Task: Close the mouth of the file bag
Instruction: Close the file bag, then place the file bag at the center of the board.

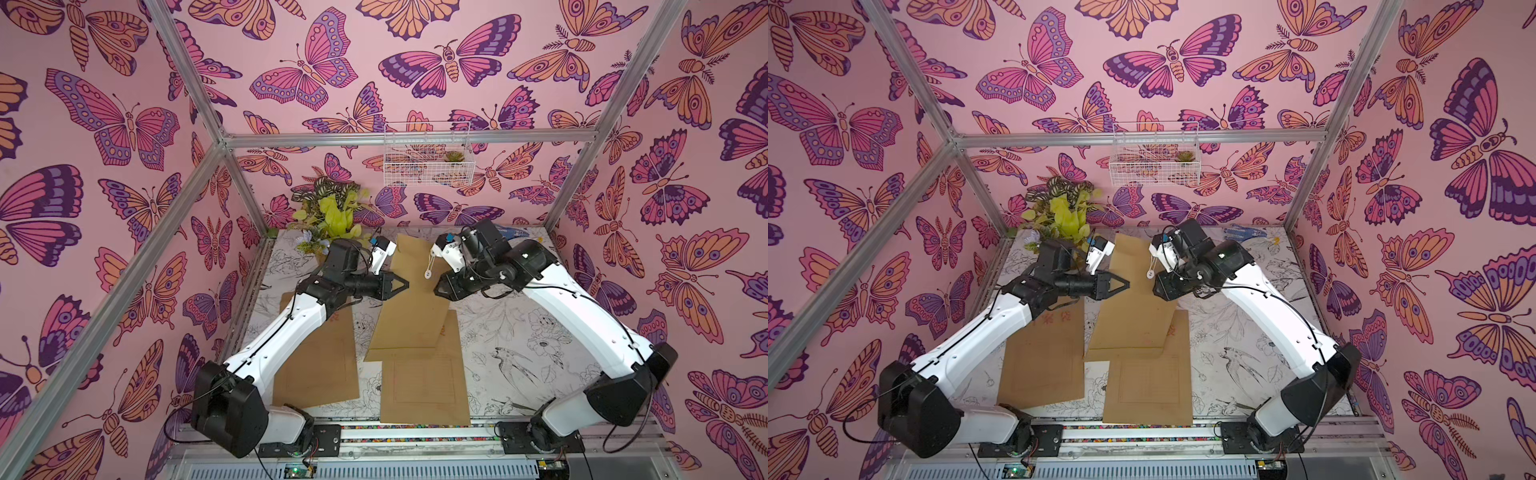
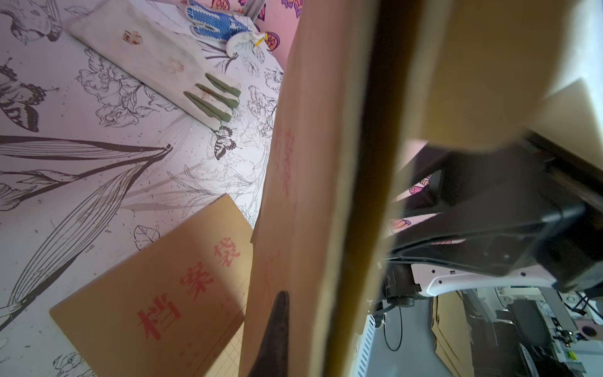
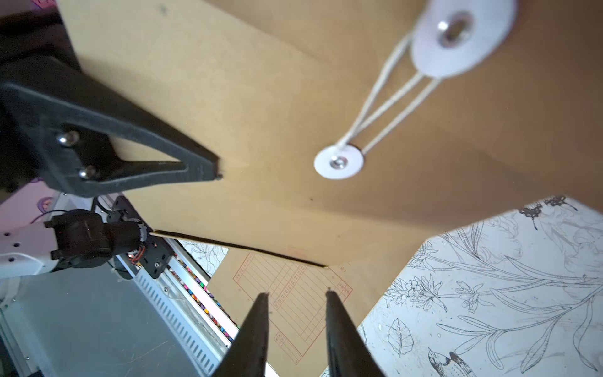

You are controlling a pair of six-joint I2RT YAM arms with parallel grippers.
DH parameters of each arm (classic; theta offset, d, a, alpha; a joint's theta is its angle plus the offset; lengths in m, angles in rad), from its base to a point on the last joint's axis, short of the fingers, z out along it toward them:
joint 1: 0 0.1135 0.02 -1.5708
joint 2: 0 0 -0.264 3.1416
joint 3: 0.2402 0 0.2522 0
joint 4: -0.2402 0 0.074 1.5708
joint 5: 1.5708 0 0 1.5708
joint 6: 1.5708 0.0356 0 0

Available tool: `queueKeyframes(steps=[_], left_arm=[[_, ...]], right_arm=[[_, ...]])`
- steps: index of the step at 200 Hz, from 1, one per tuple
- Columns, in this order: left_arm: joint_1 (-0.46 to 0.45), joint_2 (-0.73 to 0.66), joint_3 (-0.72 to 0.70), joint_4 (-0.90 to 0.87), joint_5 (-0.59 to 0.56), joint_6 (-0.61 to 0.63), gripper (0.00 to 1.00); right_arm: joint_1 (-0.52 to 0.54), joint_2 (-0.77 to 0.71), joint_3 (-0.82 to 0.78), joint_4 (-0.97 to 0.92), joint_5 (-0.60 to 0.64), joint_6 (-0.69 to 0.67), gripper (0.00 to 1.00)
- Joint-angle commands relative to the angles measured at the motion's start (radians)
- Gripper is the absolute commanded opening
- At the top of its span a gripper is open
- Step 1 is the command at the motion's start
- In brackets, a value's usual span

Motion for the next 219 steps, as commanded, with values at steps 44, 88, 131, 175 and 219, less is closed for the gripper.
queueKeyframes(steps=[44,88,131,175,219], left_arm=[[-0.108,0.158,0.108,0.392,0.023,-0.321,0.0],[-0.244,0.431,0.22,0.64,-0.034,-0.56,0.0],[-0.35,0.726,0.444,0.641,-0.149,-0.578,0.0],[-0.406,1.008,0.707,0.585,-0.183,-0.598,0.0],[-0.429,1.232,0.998,0.351,-0.18,-0.53,0.21]], right_arm=[[-0.368,-0.254,-0.092,0.117,0.039,0.121,0.49],[-0.466,-0.301,-0.092,0.15,0.127,0.146,0.5],[-0.467,-0.292,-0.091,0.14,0.243,0.112,0.51],[-0.467,-0.268,-0.141,0.13,0.269,0.088,0.51],[-0.466,-0.276,-0.244,0.17,0.238,0.122,0.51]])
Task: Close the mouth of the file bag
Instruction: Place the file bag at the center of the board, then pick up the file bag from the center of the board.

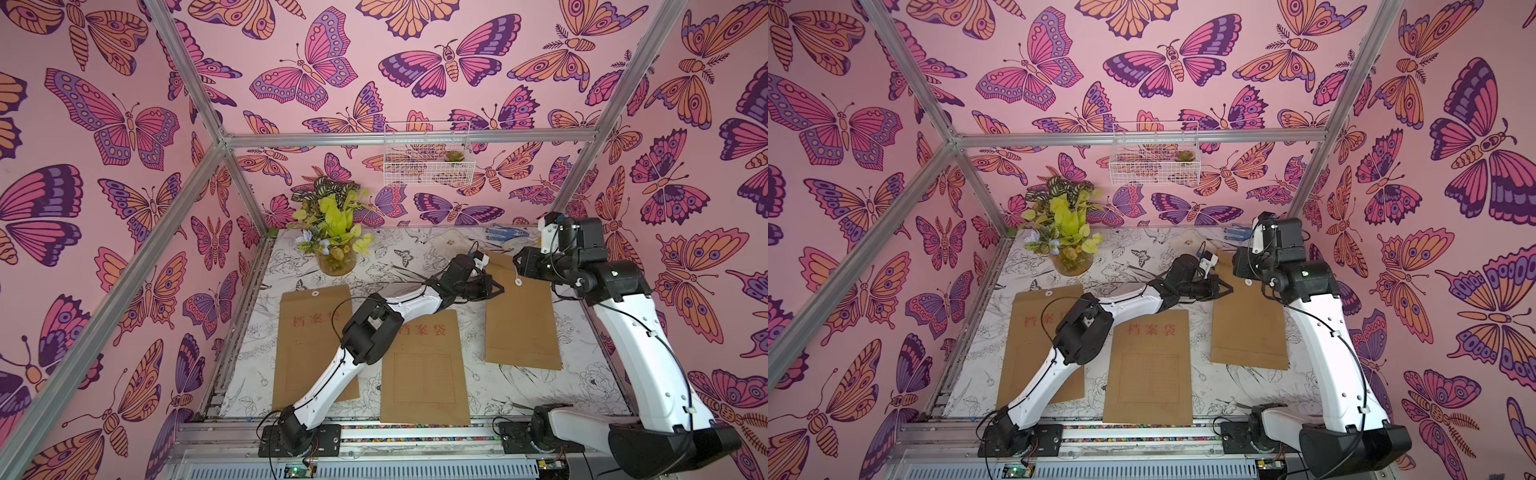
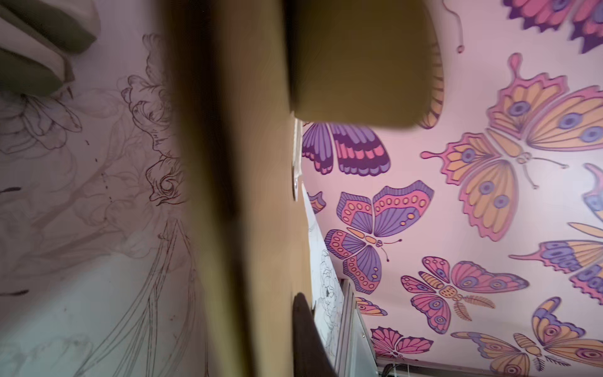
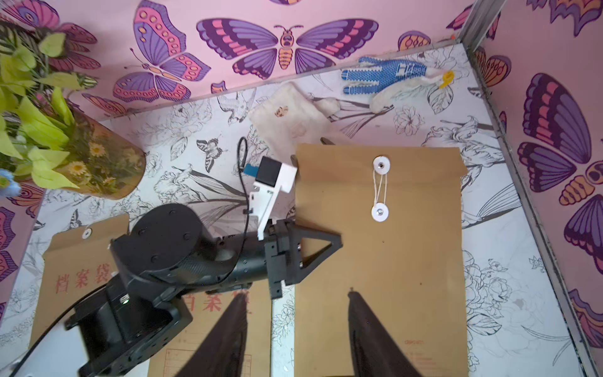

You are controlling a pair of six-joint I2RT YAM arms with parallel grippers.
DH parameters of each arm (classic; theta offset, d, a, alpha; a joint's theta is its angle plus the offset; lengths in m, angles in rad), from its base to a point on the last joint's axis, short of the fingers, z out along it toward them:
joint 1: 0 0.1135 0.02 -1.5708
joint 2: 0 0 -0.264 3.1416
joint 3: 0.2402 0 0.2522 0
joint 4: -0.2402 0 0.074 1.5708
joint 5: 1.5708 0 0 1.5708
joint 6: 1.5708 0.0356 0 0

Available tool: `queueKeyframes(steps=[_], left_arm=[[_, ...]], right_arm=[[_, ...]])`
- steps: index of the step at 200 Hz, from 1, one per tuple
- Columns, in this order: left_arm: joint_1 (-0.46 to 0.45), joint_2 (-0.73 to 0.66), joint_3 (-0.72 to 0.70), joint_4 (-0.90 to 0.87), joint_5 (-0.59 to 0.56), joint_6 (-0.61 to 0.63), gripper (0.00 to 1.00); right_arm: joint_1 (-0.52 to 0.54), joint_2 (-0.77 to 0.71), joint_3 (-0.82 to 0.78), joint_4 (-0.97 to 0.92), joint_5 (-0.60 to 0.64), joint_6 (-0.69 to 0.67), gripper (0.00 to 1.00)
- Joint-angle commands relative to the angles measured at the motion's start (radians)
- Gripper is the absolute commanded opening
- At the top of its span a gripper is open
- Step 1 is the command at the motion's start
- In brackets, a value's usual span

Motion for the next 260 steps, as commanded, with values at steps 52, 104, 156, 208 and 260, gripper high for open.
queueKeyframes(steps=[52,104,156,208,260], left_arm=[[-0.007,0.092,0.329,-0.702,-0.132,0.366,0.66],[0.015,-0.097,0.224,-0.95,-0.36,0.584,0.8],[0.042,-0.448,-0.153,-0.86,-0.474,0.658,0.85],[0.144,-0.917,-0.787,-0.723,-0.606,0.616,0.99],[0.281,-1.165,-1.107,-0.67,-0.425,0.504,0.95]], right_arm=[[-0.005,0.019,-0.072,0.026,0.046,0.046,0.52],[-0.008,0.069,-0.078,0.005,0.07,0.119,0.53],[-0.009,0.111,-0.166,0.034,-0.046,0.163,0.55],[0.145,0.171,-0.403,0.103,-0.132,0.246,0.57],[0.3,0.313,-0.529,0.237,-0.21,0.36,0.59]])
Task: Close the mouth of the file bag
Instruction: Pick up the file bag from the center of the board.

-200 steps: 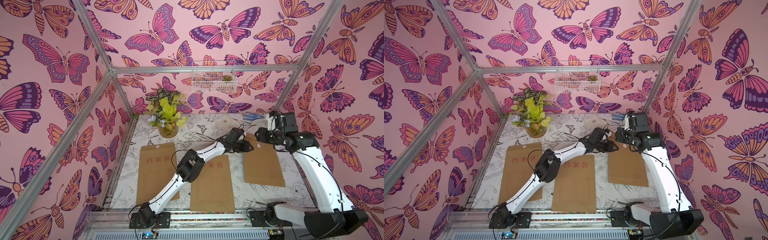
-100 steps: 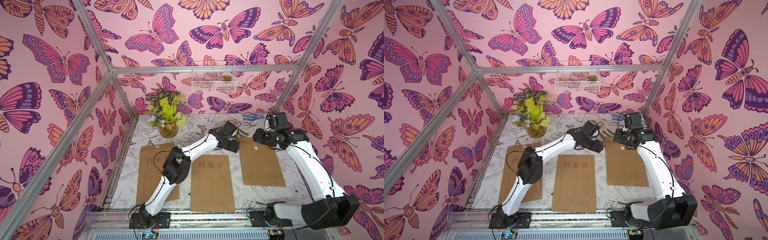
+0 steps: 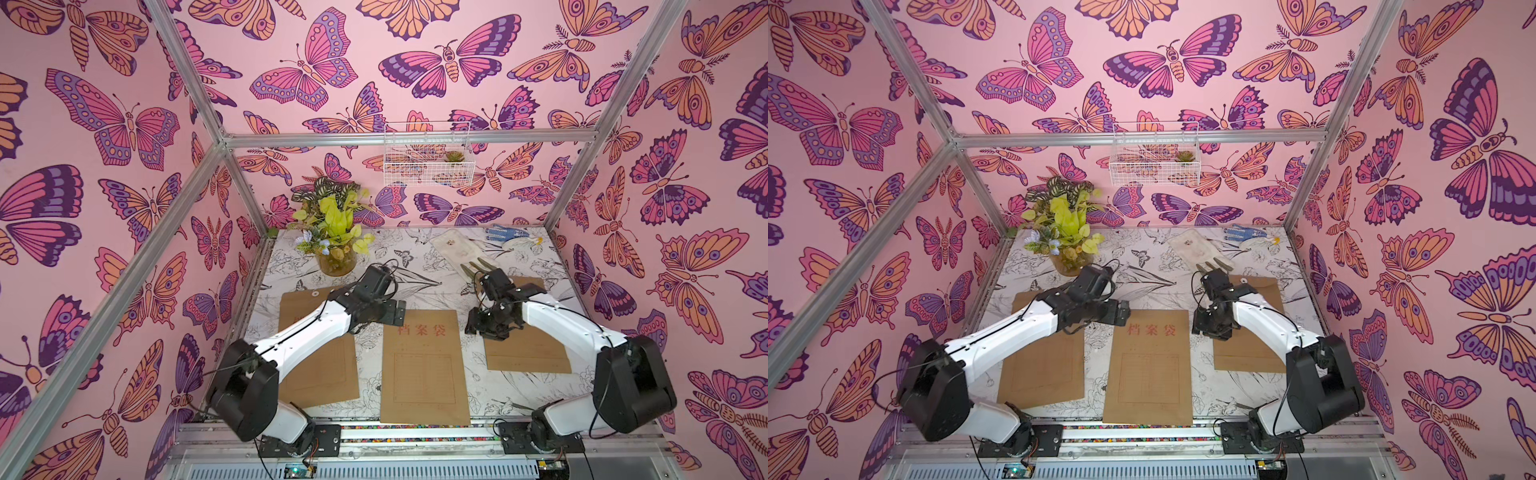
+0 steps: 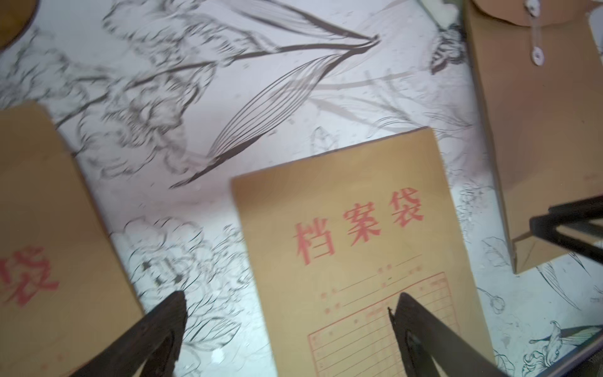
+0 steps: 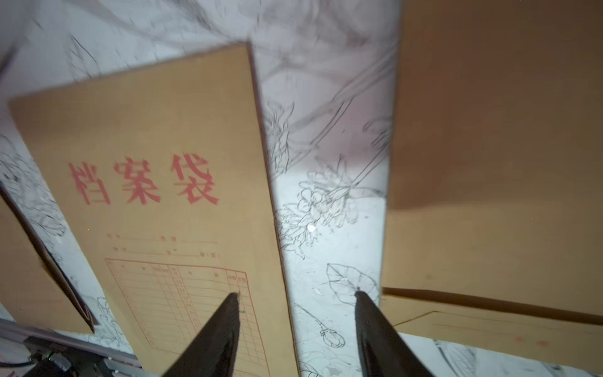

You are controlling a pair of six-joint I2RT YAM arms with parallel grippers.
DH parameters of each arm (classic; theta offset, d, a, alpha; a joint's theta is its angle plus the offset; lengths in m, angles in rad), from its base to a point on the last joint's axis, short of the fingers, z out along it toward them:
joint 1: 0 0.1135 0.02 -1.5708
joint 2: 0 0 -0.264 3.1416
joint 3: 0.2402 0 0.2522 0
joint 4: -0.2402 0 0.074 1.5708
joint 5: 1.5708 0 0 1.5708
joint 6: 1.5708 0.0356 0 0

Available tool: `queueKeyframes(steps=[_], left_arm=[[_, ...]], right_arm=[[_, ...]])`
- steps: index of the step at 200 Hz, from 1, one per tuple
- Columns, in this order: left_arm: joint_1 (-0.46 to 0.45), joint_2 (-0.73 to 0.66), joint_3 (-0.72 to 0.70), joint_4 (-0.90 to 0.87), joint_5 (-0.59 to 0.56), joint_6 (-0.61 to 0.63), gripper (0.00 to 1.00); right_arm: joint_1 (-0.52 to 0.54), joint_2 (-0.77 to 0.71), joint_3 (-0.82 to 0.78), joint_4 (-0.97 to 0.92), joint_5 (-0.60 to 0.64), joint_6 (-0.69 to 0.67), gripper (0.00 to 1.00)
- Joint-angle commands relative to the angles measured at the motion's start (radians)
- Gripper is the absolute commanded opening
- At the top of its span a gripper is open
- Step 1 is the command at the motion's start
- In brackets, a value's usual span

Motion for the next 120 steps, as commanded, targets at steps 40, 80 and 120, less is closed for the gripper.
queueKeyframes(steps=[40,80,120], left_arm=[[-0.003,0.012,-0.16,0.043,0.267,-0.086,0.79],[-0.051,0.074,-0.206,0.053,0.286,-0.107,0.73],[-0.056,0.156,-0.237,0.113,0.331,-0.123,0.67]], right_arm=[[0.038,0.068,-0.035,0.063,-0.07,0.06,0.61],[0.029,0.048,-0.095,0.063,-0.098,0.056,0.64],[0.015,0.105,-0.15,0.168,-0.178,0.089,0.64]])
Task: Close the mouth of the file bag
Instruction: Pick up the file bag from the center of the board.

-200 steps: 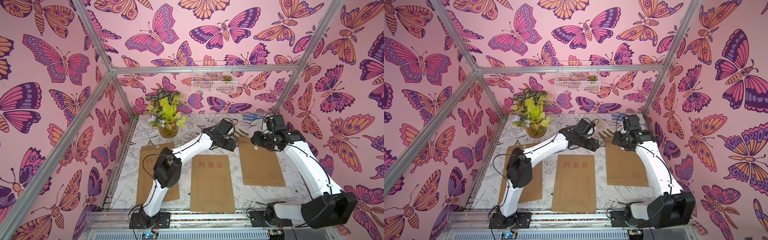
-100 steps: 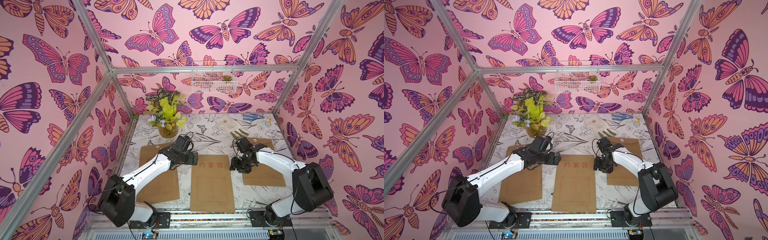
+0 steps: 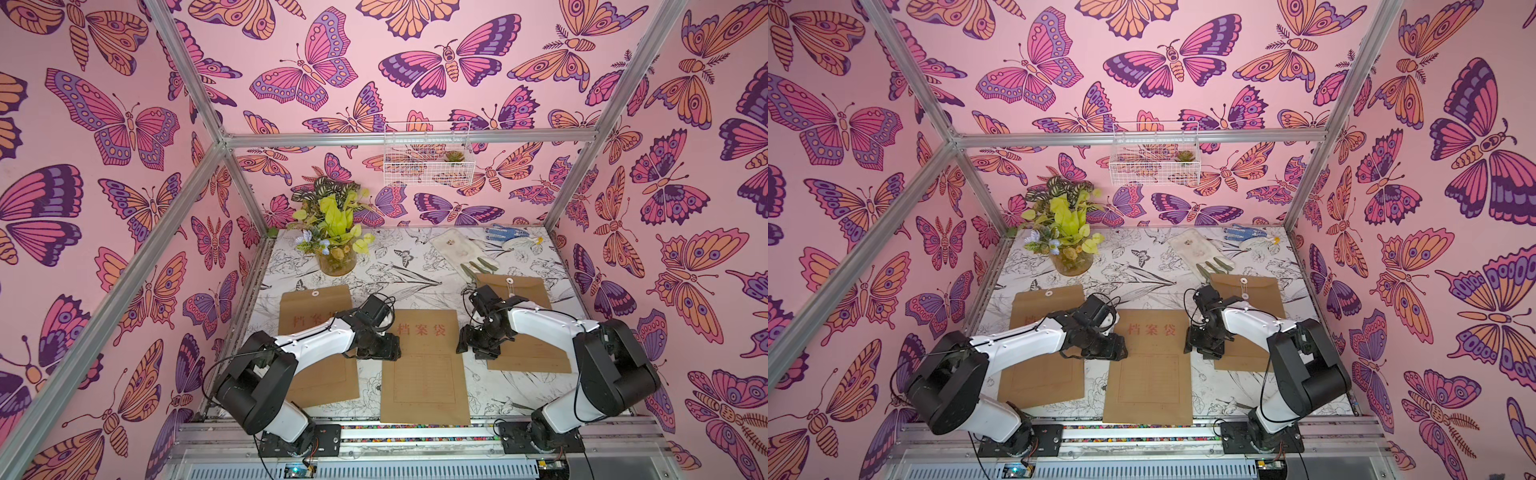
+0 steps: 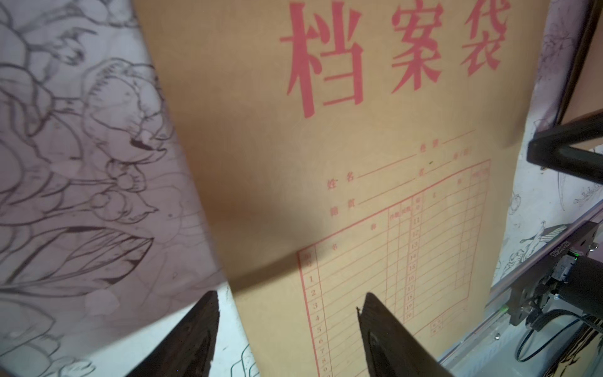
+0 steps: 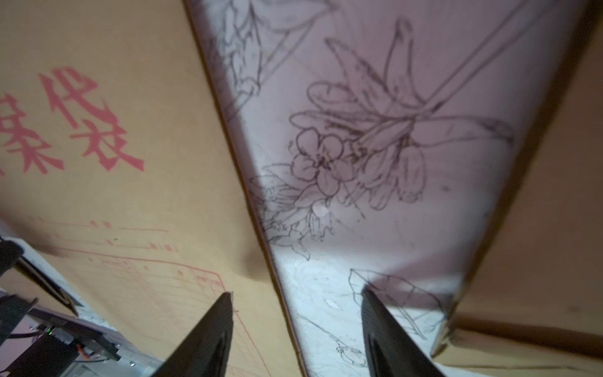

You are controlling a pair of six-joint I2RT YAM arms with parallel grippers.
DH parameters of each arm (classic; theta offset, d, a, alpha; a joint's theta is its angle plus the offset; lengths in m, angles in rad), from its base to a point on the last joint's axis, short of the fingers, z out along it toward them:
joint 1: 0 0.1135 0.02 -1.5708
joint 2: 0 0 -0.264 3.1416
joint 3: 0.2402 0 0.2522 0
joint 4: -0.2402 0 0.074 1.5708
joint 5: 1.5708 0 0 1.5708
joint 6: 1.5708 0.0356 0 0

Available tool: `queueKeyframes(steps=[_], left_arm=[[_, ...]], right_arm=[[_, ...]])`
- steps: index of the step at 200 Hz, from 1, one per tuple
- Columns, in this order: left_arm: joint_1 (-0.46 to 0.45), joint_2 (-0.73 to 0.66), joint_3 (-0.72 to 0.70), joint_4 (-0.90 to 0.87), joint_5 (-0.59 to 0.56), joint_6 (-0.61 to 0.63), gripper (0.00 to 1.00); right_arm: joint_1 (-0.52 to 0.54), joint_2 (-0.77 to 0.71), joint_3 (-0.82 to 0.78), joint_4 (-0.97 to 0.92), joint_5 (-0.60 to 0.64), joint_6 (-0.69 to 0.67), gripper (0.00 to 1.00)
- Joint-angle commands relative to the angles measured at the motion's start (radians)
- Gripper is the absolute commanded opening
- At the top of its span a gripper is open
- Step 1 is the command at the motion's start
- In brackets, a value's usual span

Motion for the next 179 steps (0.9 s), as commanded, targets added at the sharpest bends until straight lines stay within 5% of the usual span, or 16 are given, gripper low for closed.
queueKeyframes(steps=[1,50,107,150,179], left_arm=[[-0.003,0.046,-0.026,0.043,0.05,-0.017,0.67],[0.01,0.09,-0.071,0.129,0.096,-0.048,0.57],[0.069,0.078,-0.083,0.131,0.085,-0.025,0.53],[0.096,0.101,-0.057,0.131,0.074,-0.015,0.53],[0.1,0.092,-0.05,0.129,0.071,-0.021,0.53]], right_arm=[[-0.008,0.044,-0.032,0.08,-0.063,0.038,0.64],[-0.008,0.086,-0.079,0.264,-0.234,0.093,0.58],[-0.029,-0.105,-0.066,0.376,-0.549,0.046,0.53],[-0.034,-0.067,-0.103,0.389,-0.571,-0.005,0.49],[-0.037,-0.079,-0.075,0.308,-0.443,-0.013,0.44]])
